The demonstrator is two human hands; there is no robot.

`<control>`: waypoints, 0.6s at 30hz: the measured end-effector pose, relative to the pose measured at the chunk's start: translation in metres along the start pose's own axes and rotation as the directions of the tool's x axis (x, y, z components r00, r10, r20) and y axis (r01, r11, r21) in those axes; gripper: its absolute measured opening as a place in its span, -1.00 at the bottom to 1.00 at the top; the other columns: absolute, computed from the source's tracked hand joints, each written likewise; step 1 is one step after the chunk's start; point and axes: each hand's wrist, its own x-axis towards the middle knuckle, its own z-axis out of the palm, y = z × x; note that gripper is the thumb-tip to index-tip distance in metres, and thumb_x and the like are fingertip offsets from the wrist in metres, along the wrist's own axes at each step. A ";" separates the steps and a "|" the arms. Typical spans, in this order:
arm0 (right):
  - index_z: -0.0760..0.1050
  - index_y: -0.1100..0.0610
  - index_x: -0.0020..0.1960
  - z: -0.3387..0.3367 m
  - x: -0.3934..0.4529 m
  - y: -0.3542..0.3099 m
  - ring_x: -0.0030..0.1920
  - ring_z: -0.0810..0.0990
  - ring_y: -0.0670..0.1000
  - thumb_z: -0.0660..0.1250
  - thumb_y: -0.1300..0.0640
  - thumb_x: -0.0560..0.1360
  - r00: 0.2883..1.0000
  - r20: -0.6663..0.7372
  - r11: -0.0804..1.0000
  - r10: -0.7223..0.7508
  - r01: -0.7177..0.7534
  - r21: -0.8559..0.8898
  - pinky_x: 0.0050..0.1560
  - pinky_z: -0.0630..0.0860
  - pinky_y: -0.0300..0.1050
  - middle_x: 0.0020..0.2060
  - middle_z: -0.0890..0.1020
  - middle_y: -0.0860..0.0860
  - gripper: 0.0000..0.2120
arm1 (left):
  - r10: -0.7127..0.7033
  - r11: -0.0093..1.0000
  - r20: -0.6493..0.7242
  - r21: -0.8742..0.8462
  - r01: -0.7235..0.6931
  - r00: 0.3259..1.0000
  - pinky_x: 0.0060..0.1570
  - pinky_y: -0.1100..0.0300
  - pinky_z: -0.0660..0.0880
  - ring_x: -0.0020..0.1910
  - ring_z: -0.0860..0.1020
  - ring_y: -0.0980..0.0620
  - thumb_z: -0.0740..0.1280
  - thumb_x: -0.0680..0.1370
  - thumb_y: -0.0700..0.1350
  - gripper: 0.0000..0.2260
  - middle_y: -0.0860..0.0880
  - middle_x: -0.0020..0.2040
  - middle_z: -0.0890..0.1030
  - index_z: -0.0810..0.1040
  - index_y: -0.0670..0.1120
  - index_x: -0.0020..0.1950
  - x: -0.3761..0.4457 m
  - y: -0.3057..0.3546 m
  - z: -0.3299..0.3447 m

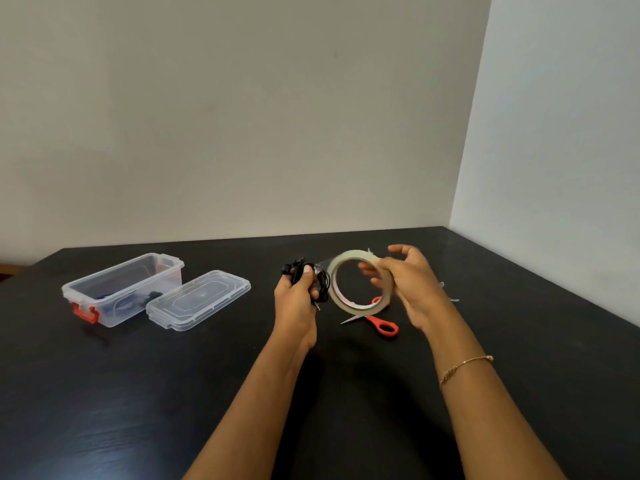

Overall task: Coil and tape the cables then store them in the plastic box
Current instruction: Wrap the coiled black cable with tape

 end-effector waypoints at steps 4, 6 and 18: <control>0.40 0.10 0.16 -0.013 0.004 0.002 0.07 0.57 0.01 0.23 0.24 0.54 0.986 -0.047 0.912 -0.159 0.128 -0.391 0.17 0.48 -0.02 -0.05 0.62 0.04 -0.79 | -0.010 1.000 0.011 0.018 0.010 1.000 0.01 0.21 0.40 -0.42 0.29 0.16 0.20 0.59 -0.17 -0.85 0.02 -0.26 0.45 0.46 -0.11 0.15 -0.005 0.000 0.004; 0.43 0.14 0.19 -0.020 0.008 0.007 0.04 0.57 0.00 0.18 0.26 0.55 0.982 -0.072 0.893 -0.176 0.129 -0.432 0.10 0.47 -0.08 -0.07 0.62 0.04 -0.78 | -0.011 1.000 -0.002 0.002 0.011 1.000 0.11 0.15 0.40 -0.44 0.29 0.17 0.20 0.59 -0.18 -0.84 0.02 -0.28 0.43 0.46 -0.12 0.16 -0.003 0.002 0.003; 0.45 0.18 0.24 -0.042 0.031 0.054 0.22 0.40 0.17 0.31 0.24 0.49 0.931 -0.224 0.293 -0.287 -0.137 -0.946 0.14 0.42 0.00 0.13 0.55 0.17 -0.68 | -0.036 0.999 0.188 0.032 0.031 0.982 0.09 0.18 0.44 -0.53 0.28 0.18 0.21 0.58 -0.20 -0.90 0.05 -0.46 0.36 0.52 -0.12 -0.05 -0.007 0.007 0.002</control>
